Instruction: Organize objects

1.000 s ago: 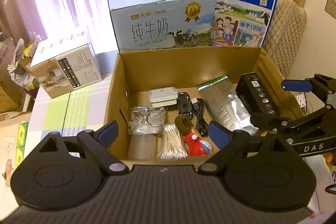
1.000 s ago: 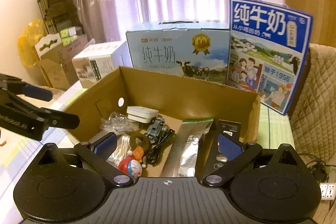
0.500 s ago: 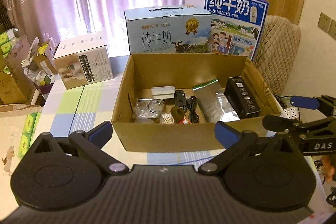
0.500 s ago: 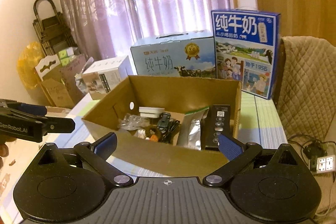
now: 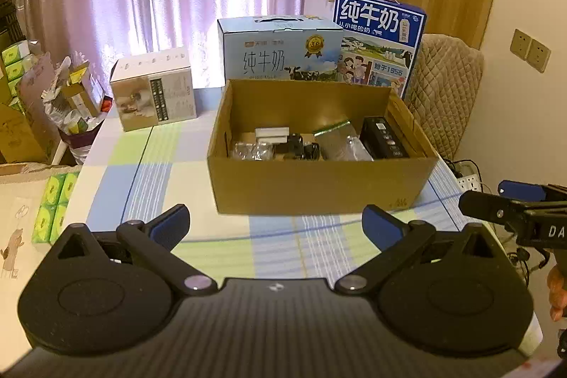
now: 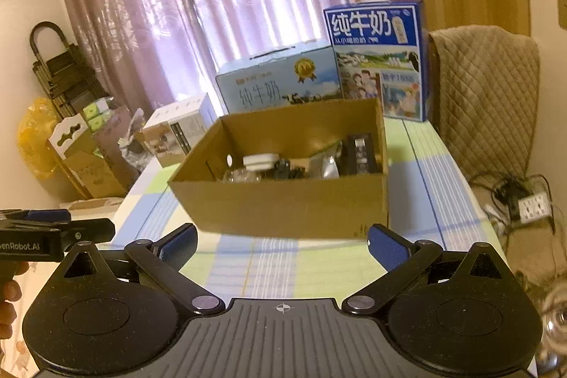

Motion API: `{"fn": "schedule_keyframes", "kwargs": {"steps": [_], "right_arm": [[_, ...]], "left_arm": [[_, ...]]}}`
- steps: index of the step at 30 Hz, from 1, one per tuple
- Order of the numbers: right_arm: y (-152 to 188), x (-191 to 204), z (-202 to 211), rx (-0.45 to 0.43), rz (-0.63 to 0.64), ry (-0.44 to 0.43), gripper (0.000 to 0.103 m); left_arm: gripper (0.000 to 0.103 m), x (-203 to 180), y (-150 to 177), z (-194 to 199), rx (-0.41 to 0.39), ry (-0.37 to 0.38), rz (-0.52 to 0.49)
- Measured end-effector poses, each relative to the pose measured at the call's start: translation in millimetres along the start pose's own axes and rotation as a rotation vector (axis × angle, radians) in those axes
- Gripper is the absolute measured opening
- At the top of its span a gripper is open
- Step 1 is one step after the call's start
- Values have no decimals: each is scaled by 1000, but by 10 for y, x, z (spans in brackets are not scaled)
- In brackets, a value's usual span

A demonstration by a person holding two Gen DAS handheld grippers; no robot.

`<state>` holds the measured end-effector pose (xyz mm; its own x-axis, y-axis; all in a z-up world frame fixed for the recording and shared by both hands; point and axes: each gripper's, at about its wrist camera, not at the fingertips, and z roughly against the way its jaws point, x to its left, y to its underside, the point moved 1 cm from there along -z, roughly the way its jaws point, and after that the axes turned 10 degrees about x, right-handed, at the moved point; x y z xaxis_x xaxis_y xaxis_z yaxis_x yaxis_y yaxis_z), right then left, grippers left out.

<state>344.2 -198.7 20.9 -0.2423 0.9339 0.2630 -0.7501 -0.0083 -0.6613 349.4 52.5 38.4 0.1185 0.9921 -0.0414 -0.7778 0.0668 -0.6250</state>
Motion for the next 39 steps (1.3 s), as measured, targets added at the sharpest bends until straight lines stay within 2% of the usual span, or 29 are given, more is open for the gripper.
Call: {"fn": "schedule_keyframes", "kwargs": {"steps": [14,24,39], "right_arm": [[798,485,466,57,18,41,99],[1287,737,691,108,18,40,99],[1694,999,811,162,29,33,99]], "left_arm": [[102,149,780,574,53,7,-11],[102,196,1328,806,111,8,-30],[102,283,1800,1033,148,2,-14]]}}
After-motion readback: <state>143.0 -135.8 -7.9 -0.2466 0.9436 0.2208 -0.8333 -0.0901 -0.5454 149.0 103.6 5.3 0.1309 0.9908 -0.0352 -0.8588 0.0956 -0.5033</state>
